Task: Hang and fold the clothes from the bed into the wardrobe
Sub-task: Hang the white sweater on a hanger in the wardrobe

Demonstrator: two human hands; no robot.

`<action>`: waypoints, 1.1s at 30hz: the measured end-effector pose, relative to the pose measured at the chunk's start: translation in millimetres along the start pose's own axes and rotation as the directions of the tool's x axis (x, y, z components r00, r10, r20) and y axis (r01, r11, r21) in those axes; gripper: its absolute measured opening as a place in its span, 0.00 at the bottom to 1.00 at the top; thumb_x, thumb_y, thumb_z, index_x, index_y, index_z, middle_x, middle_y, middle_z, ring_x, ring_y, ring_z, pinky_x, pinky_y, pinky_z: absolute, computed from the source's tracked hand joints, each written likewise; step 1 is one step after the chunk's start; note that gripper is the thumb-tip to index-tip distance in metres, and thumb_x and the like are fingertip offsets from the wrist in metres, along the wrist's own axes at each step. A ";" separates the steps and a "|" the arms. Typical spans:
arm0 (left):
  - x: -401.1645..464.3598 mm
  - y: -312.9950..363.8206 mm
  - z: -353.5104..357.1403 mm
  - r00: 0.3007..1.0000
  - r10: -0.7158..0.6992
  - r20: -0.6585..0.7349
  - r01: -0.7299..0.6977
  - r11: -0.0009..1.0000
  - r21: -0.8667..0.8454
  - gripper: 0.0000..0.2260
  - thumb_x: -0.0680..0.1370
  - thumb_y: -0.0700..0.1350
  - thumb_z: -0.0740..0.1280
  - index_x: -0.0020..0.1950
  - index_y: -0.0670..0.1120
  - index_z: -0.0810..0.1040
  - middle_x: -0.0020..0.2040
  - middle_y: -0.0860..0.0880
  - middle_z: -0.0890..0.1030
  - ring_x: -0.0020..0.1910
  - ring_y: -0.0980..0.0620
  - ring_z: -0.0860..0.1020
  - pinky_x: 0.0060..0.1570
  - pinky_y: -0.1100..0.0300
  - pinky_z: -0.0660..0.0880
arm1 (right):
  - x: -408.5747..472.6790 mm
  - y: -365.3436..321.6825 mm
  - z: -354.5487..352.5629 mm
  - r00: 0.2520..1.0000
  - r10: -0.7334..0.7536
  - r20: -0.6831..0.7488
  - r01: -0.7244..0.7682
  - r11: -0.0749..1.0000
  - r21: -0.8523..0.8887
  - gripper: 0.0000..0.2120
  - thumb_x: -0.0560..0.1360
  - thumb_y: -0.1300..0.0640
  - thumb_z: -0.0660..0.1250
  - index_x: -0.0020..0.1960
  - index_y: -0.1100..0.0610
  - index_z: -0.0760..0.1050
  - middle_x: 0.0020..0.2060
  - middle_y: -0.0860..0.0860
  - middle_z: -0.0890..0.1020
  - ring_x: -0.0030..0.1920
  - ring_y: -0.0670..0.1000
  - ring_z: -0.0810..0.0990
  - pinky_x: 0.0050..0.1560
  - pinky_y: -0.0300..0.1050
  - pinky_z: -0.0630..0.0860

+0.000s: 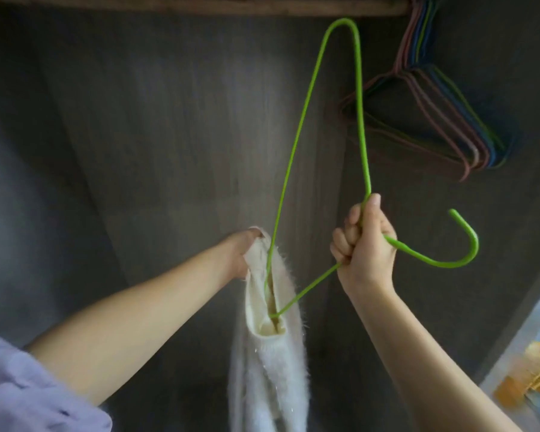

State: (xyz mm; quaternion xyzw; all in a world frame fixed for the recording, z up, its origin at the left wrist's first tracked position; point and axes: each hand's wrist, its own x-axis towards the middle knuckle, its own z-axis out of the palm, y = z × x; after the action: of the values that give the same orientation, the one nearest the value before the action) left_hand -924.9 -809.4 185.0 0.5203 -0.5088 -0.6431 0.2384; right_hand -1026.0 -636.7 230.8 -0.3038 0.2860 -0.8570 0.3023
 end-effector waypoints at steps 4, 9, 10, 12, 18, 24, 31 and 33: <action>-14.5 21.5 -16.0 0.995 0.056 0.082 -0.056 0.998 -0.002 0.23 0.81 0.47 0.56 0.26 0.44 0.74 0.22 0.45 0.76 0.22 0.48 0.76 0.28 0.59 0.76 | -27.0 54.7 -15.8 0.978 0.170 0.123 -0.103 0.900 -0.424 0.19 0.81 0.49 0.56 0.34 0.56 0.65 0.20 0.46 0.59 0.19 0.43 0.55 0.23 0.33 0.50; 3.1 22.2 -69.7 0.978 0.196 -0.073 -0.199 0.979 -0.039 0.16 0.83 0.43 0.56 0.35 0.43 0.70 0.28 0.43 0.77 0.30 0.48 0.78 0.41 0.56 0.78 | -21.8 28.4 -16.6 0.857 0.479 0.188 -0.091 0.500 -0.861 0.20 0.83 0.51 0.52 0.35 0.56 0.67 0.21 0.46 0.62 0.19 0.43 0.58 0.22 0.33 0.55; 3.5 16.6 -75.0 0.975 0.208 -0.073 -0.211 0.977 -0.039 0.15 0.83 0.42 0.56 0.36 0.42 0.70 0.30 0.43 0.76 0.36 0.46 0.77 0.50 0.53 0.76 | -18.3 18.8 -13.2 0.830 0.529 0.174 -0.088 0.432 -0.898 0.20 0.83 0.51 0.52 0.35 0.56 0.67 0.22 0.48 0.62 0.20 0.44 0.58 0.22 0.33 0.55; 4.4 11.4 -77.6 0.977 0.207 -0.059 -0.211 0.975 -0.072 0.17 0.83 0.39 0.54 0.35 0.41 0.71 0.24 0.45 0.77 0.33 0.48 0.78 0.50 0.52 0.73 | -14.0 7.0 -7.2 0.777 0.617 0.123 -0.102 0.317 -0.943 0.20 0.83 0.50 0.52 0.36 0.56 0.67 0.24 0.50 0.60 0.20 0.45 0.56 0.23 0.33 0.55; 28.5 6.8 -75.3 0.958 0.212 -0.191 -0.242 0.959 -0.150 0.06 0.77 0.34 0.63 0.42 0.38 0.77 0.40 0.39 0.80 0.25 0.49 0.78 0.27 0.59 0.76 | -18.2 -8.4 -4.4 0.667 0.743 -0.058 -0.048 -0.035 -0.998 0.22 0.83 0.46 0.51 0.34 0.53 0.66 0.21 0.48 0.62 0.20 0.46 0.59 0.22 0.33 0.58; -2.6 11.1 -41.7 0.801 0.598 0.035 -0.539 0.693 0.479 0.08 0.75 0.37 0.66 0.36 0.45 0.78 0.32 0.48 0.75 0.31 0.54 0.73 0.32 0.61 0.67 | -20.3 -22.3 -7.3 0.621 0.761 -0.188 -0.140 -0.128 -0.982 0.21 0.83 0.47 0.51 0.34 0.53 0.65 0.24 0.48 0.62 0.22 0.47 0.58 0.22 0.34 0.55; -29.7 18.2 -7.6 0.724 0.541 0.428 -0.654 0.341 0.675 0.06 0.74 0.40 0.68 0.37 0.43 0.81 0.27 0.52 0.69 0.21 0.68 0.66 0.26 0.67 0.63 | 13.3 -2.1 15.9 0.483 0.859 -0.171 -0.378 0.028 -0.926 0.17 0.84 0.54 0.50 0.37 0.55 0.65 0.19 0.44 0.59 0.17 0.41 0.54 0.16 0.31 0.50; -27.3 19.0 -22.2 0.803 0.482 0.351 -0.584 0.516 0.627 0.04 0.76 0.38 0.67 0.47 0.43 0.82 0.31 0.49 0.74 0.27 0.62 0.72 0.30 0.65 0.69 | 30.2 -1.6 22.9 0.445 0.885 -0.139 -0.465 0.096 -0.880 0.15 0.82 0.58 0.52 0.37 0.56 0.65 0.20 0.45 0.58 0.17 0.40 0.54 0.15 0.30 0.49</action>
State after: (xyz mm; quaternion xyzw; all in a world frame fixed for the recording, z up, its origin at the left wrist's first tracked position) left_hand -899.4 -802.5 215.1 0.3447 -0.8645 -0.3237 0.1707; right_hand -1029.8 -663.5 257.3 -0.4108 0.6855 -0.2580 0.5428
